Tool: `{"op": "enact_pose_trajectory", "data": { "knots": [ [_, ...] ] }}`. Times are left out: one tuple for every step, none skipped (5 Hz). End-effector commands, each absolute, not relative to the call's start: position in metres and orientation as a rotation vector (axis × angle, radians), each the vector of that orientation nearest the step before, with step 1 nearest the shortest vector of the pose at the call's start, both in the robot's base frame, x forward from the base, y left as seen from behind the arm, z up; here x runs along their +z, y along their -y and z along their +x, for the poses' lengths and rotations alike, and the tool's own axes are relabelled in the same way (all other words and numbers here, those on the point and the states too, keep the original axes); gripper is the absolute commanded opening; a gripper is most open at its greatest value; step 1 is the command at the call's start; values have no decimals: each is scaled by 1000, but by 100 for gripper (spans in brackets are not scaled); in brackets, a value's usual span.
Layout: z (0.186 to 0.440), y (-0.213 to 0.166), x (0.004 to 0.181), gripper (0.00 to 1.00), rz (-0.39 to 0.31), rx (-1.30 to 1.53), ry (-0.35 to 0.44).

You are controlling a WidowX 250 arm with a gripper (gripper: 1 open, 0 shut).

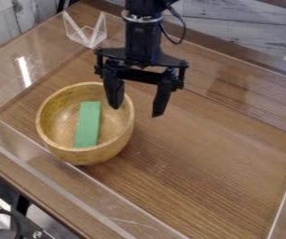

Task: Remove the green block from inside the brown bowl and put it on the table

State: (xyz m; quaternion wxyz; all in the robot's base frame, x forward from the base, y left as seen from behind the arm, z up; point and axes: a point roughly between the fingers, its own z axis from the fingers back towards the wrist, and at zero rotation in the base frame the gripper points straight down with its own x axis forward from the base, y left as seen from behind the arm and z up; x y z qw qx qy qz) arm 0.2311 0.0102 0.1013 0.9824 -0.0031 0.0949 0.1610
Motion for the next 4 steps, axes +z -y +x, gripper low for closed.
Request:
{"op": "enact_pose_trajectory", "data": {
  "knots": [
    [237, -18, 122, 100, -8, 317, -133],
    [241, -29, 129, 100, -12, 363, -132],
    [240, -49, 140, 100, -22, 413, -106],
    [226, -62, 126, 100, -23, 432, -96]
  ]
}}
